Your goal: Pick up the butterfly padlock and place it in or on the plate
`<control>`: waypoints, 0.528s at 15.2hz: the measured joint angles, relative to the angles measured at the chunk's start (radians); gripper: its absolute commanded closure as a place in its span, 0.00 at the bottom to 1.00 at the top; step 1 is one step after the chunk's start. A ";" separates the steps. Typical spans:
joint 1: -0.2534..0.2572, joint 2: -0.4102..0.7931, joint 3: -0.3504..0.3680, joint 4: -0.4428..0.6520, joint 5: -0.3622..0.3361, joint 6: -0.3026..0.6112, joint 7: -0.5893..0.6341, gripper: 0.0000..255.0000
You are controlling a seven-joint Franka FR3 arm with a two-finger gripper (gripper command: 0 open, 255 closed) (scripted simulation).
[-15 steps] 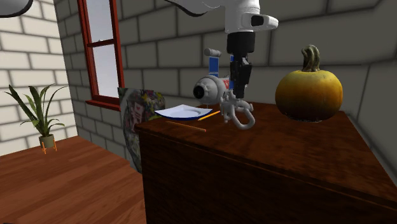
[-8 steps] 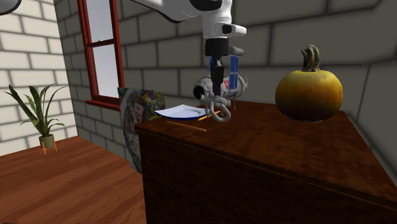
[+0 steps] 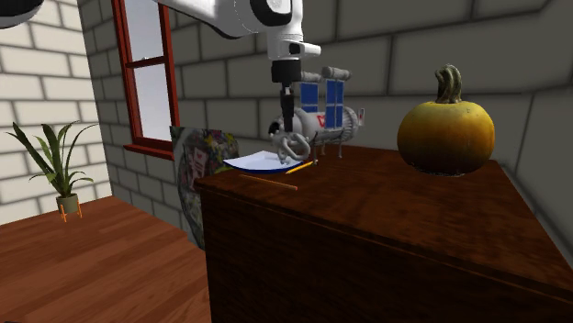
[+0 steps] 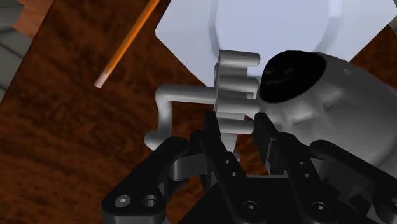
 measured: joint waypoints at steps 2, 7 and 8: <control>0.033 0.013 0.017 0.020 -0.010 -0.012 0.047 1.00; 0.101 0.057 0.043 0.069 -0.042 -0.020 0.137 1.00; 0.100 0.048 0.045 0.049 -0.040 -0.012 0.139 1.00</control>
